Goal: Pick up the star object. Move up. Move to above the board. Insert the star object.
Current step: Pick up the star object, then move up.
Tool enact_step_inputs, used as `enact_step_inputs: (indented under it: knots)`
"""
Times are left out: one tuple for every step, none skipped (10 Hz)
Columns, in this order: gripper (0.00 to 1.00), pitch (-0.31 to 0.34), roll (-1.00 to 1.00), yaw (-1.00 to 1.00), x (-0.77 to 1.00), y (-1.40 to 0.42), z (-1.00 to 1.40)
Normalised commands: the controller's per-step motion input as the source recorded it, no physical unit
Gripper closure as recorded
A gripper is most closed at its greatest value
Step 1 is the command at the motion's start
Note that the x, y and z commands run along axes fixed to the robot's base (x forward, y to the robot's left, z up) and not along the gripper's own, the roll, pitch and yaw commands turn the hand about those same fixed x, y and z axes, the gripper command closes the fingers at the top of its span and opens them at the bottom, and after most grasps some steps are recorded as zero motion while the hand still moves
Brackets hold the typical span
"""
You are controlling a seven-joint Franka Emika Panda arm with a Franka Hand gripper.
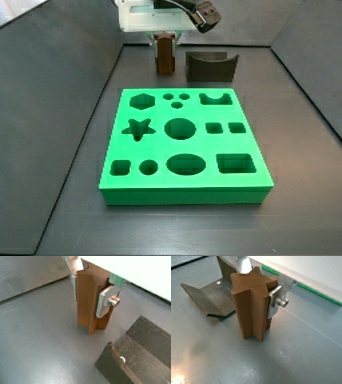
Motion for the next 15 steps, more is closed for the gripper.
enact_step_inputs:
  knots:
    - [1.00, 0.000, 0.00, 0.00, 0.00, 0.00, 0.00]
    - [1.00, 0.000, 0.00, 0.00, 0.00, 0.00, 0.00]
    - [1.00, 0.000, 0.00, 0.00, 0.00, 0.00, 0.00]
    - [1.00, 0.000, 0.00, 0.00, 0.00, 0.00, 0.00]
    - [1.00, 0.000, 0.00, 0.00, 0.00, 0.00, 0.00]
    - [1.00, 0.000, 0.00, 0.00, 0.00, 0.00, 0.00]
    - [1.00, 0.000, 0.00, 0.00, 0.00, 0.00, 0.00]
    - [1.00, 0.000, 0.00, 0.00, 0.00, 0.00, 0.00]
    - [1.00, 0.000, 0.00, 0.00, 0.00, 0.00, 0.00]
    - [1.00, 0.000, 0.00, 0.00, 0.00, 0.00, 0.83]
    - [1.00, 0.013, 0.01, 0.00, -0.03, 0.08, 0.80]
    - [1.00, 0.018, 0.01, -0.01, -0.04, 0.07, 0.75]
    - [1.00, 0.020, 0.02, -0.02, -0.04, 0.04, 0.58]
    - [1.00, 0.026, 0.03, -0.02, -0.03, 0.02, 0.37]
    - [1.00, 0.027, 0.04, -0.02, -0.03, 0.01, 0.20]
